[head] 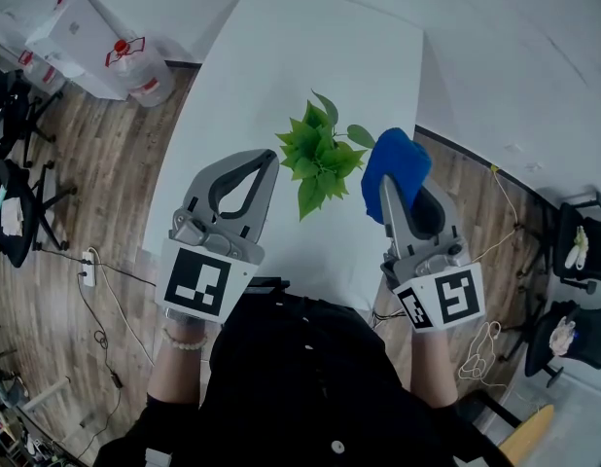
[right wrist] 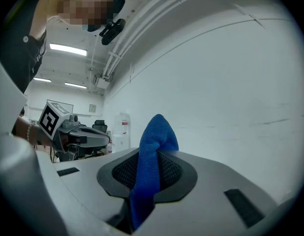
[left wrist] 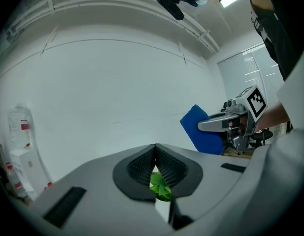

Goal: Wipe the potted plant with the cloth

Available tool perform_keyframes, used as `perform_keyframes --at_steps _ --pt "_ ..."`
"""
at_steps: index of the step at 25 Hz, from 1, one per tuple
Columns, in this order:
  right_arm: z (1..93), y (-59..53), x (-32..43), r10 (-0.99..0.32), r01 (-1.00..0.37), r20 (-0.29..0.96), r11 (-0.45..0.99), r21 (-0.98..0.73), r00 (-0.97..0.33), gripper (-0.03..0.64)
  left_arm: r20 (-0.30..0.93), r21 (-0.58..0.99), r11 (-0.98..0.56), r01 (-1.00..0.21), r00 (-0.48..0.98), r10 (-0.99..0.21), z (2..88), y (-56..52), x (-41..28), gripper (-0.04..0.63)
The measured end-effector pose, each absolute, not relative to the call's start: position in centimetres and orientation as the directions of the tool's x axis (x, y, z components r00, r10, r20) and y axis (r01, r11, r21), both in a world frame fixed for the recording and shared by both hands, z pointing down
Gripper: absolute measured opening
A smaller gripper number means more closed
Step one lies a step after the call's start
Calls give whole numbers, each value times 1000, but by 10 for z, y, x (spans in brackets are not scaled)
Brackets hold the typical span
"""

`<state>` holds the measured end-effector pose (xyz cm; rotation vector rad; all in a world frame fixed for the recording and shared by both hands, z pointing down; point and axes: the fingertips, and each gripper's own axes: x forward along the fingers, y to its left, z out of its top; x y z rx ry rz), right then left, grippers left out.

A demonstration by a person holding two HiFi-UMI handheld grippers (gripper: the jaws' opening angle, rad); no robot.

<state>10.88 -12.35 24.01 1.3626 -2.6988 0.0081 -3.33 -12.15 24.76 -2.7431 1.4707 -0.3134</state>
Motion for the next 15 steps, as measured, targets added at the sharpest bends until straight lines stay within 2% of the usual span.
perform_keyframes --at_steps 15 --pt "242 -122 103 -796 -797 130 601 59 -590 95 147 -63 -513 -856 501 -853 246 -128 -47 14"
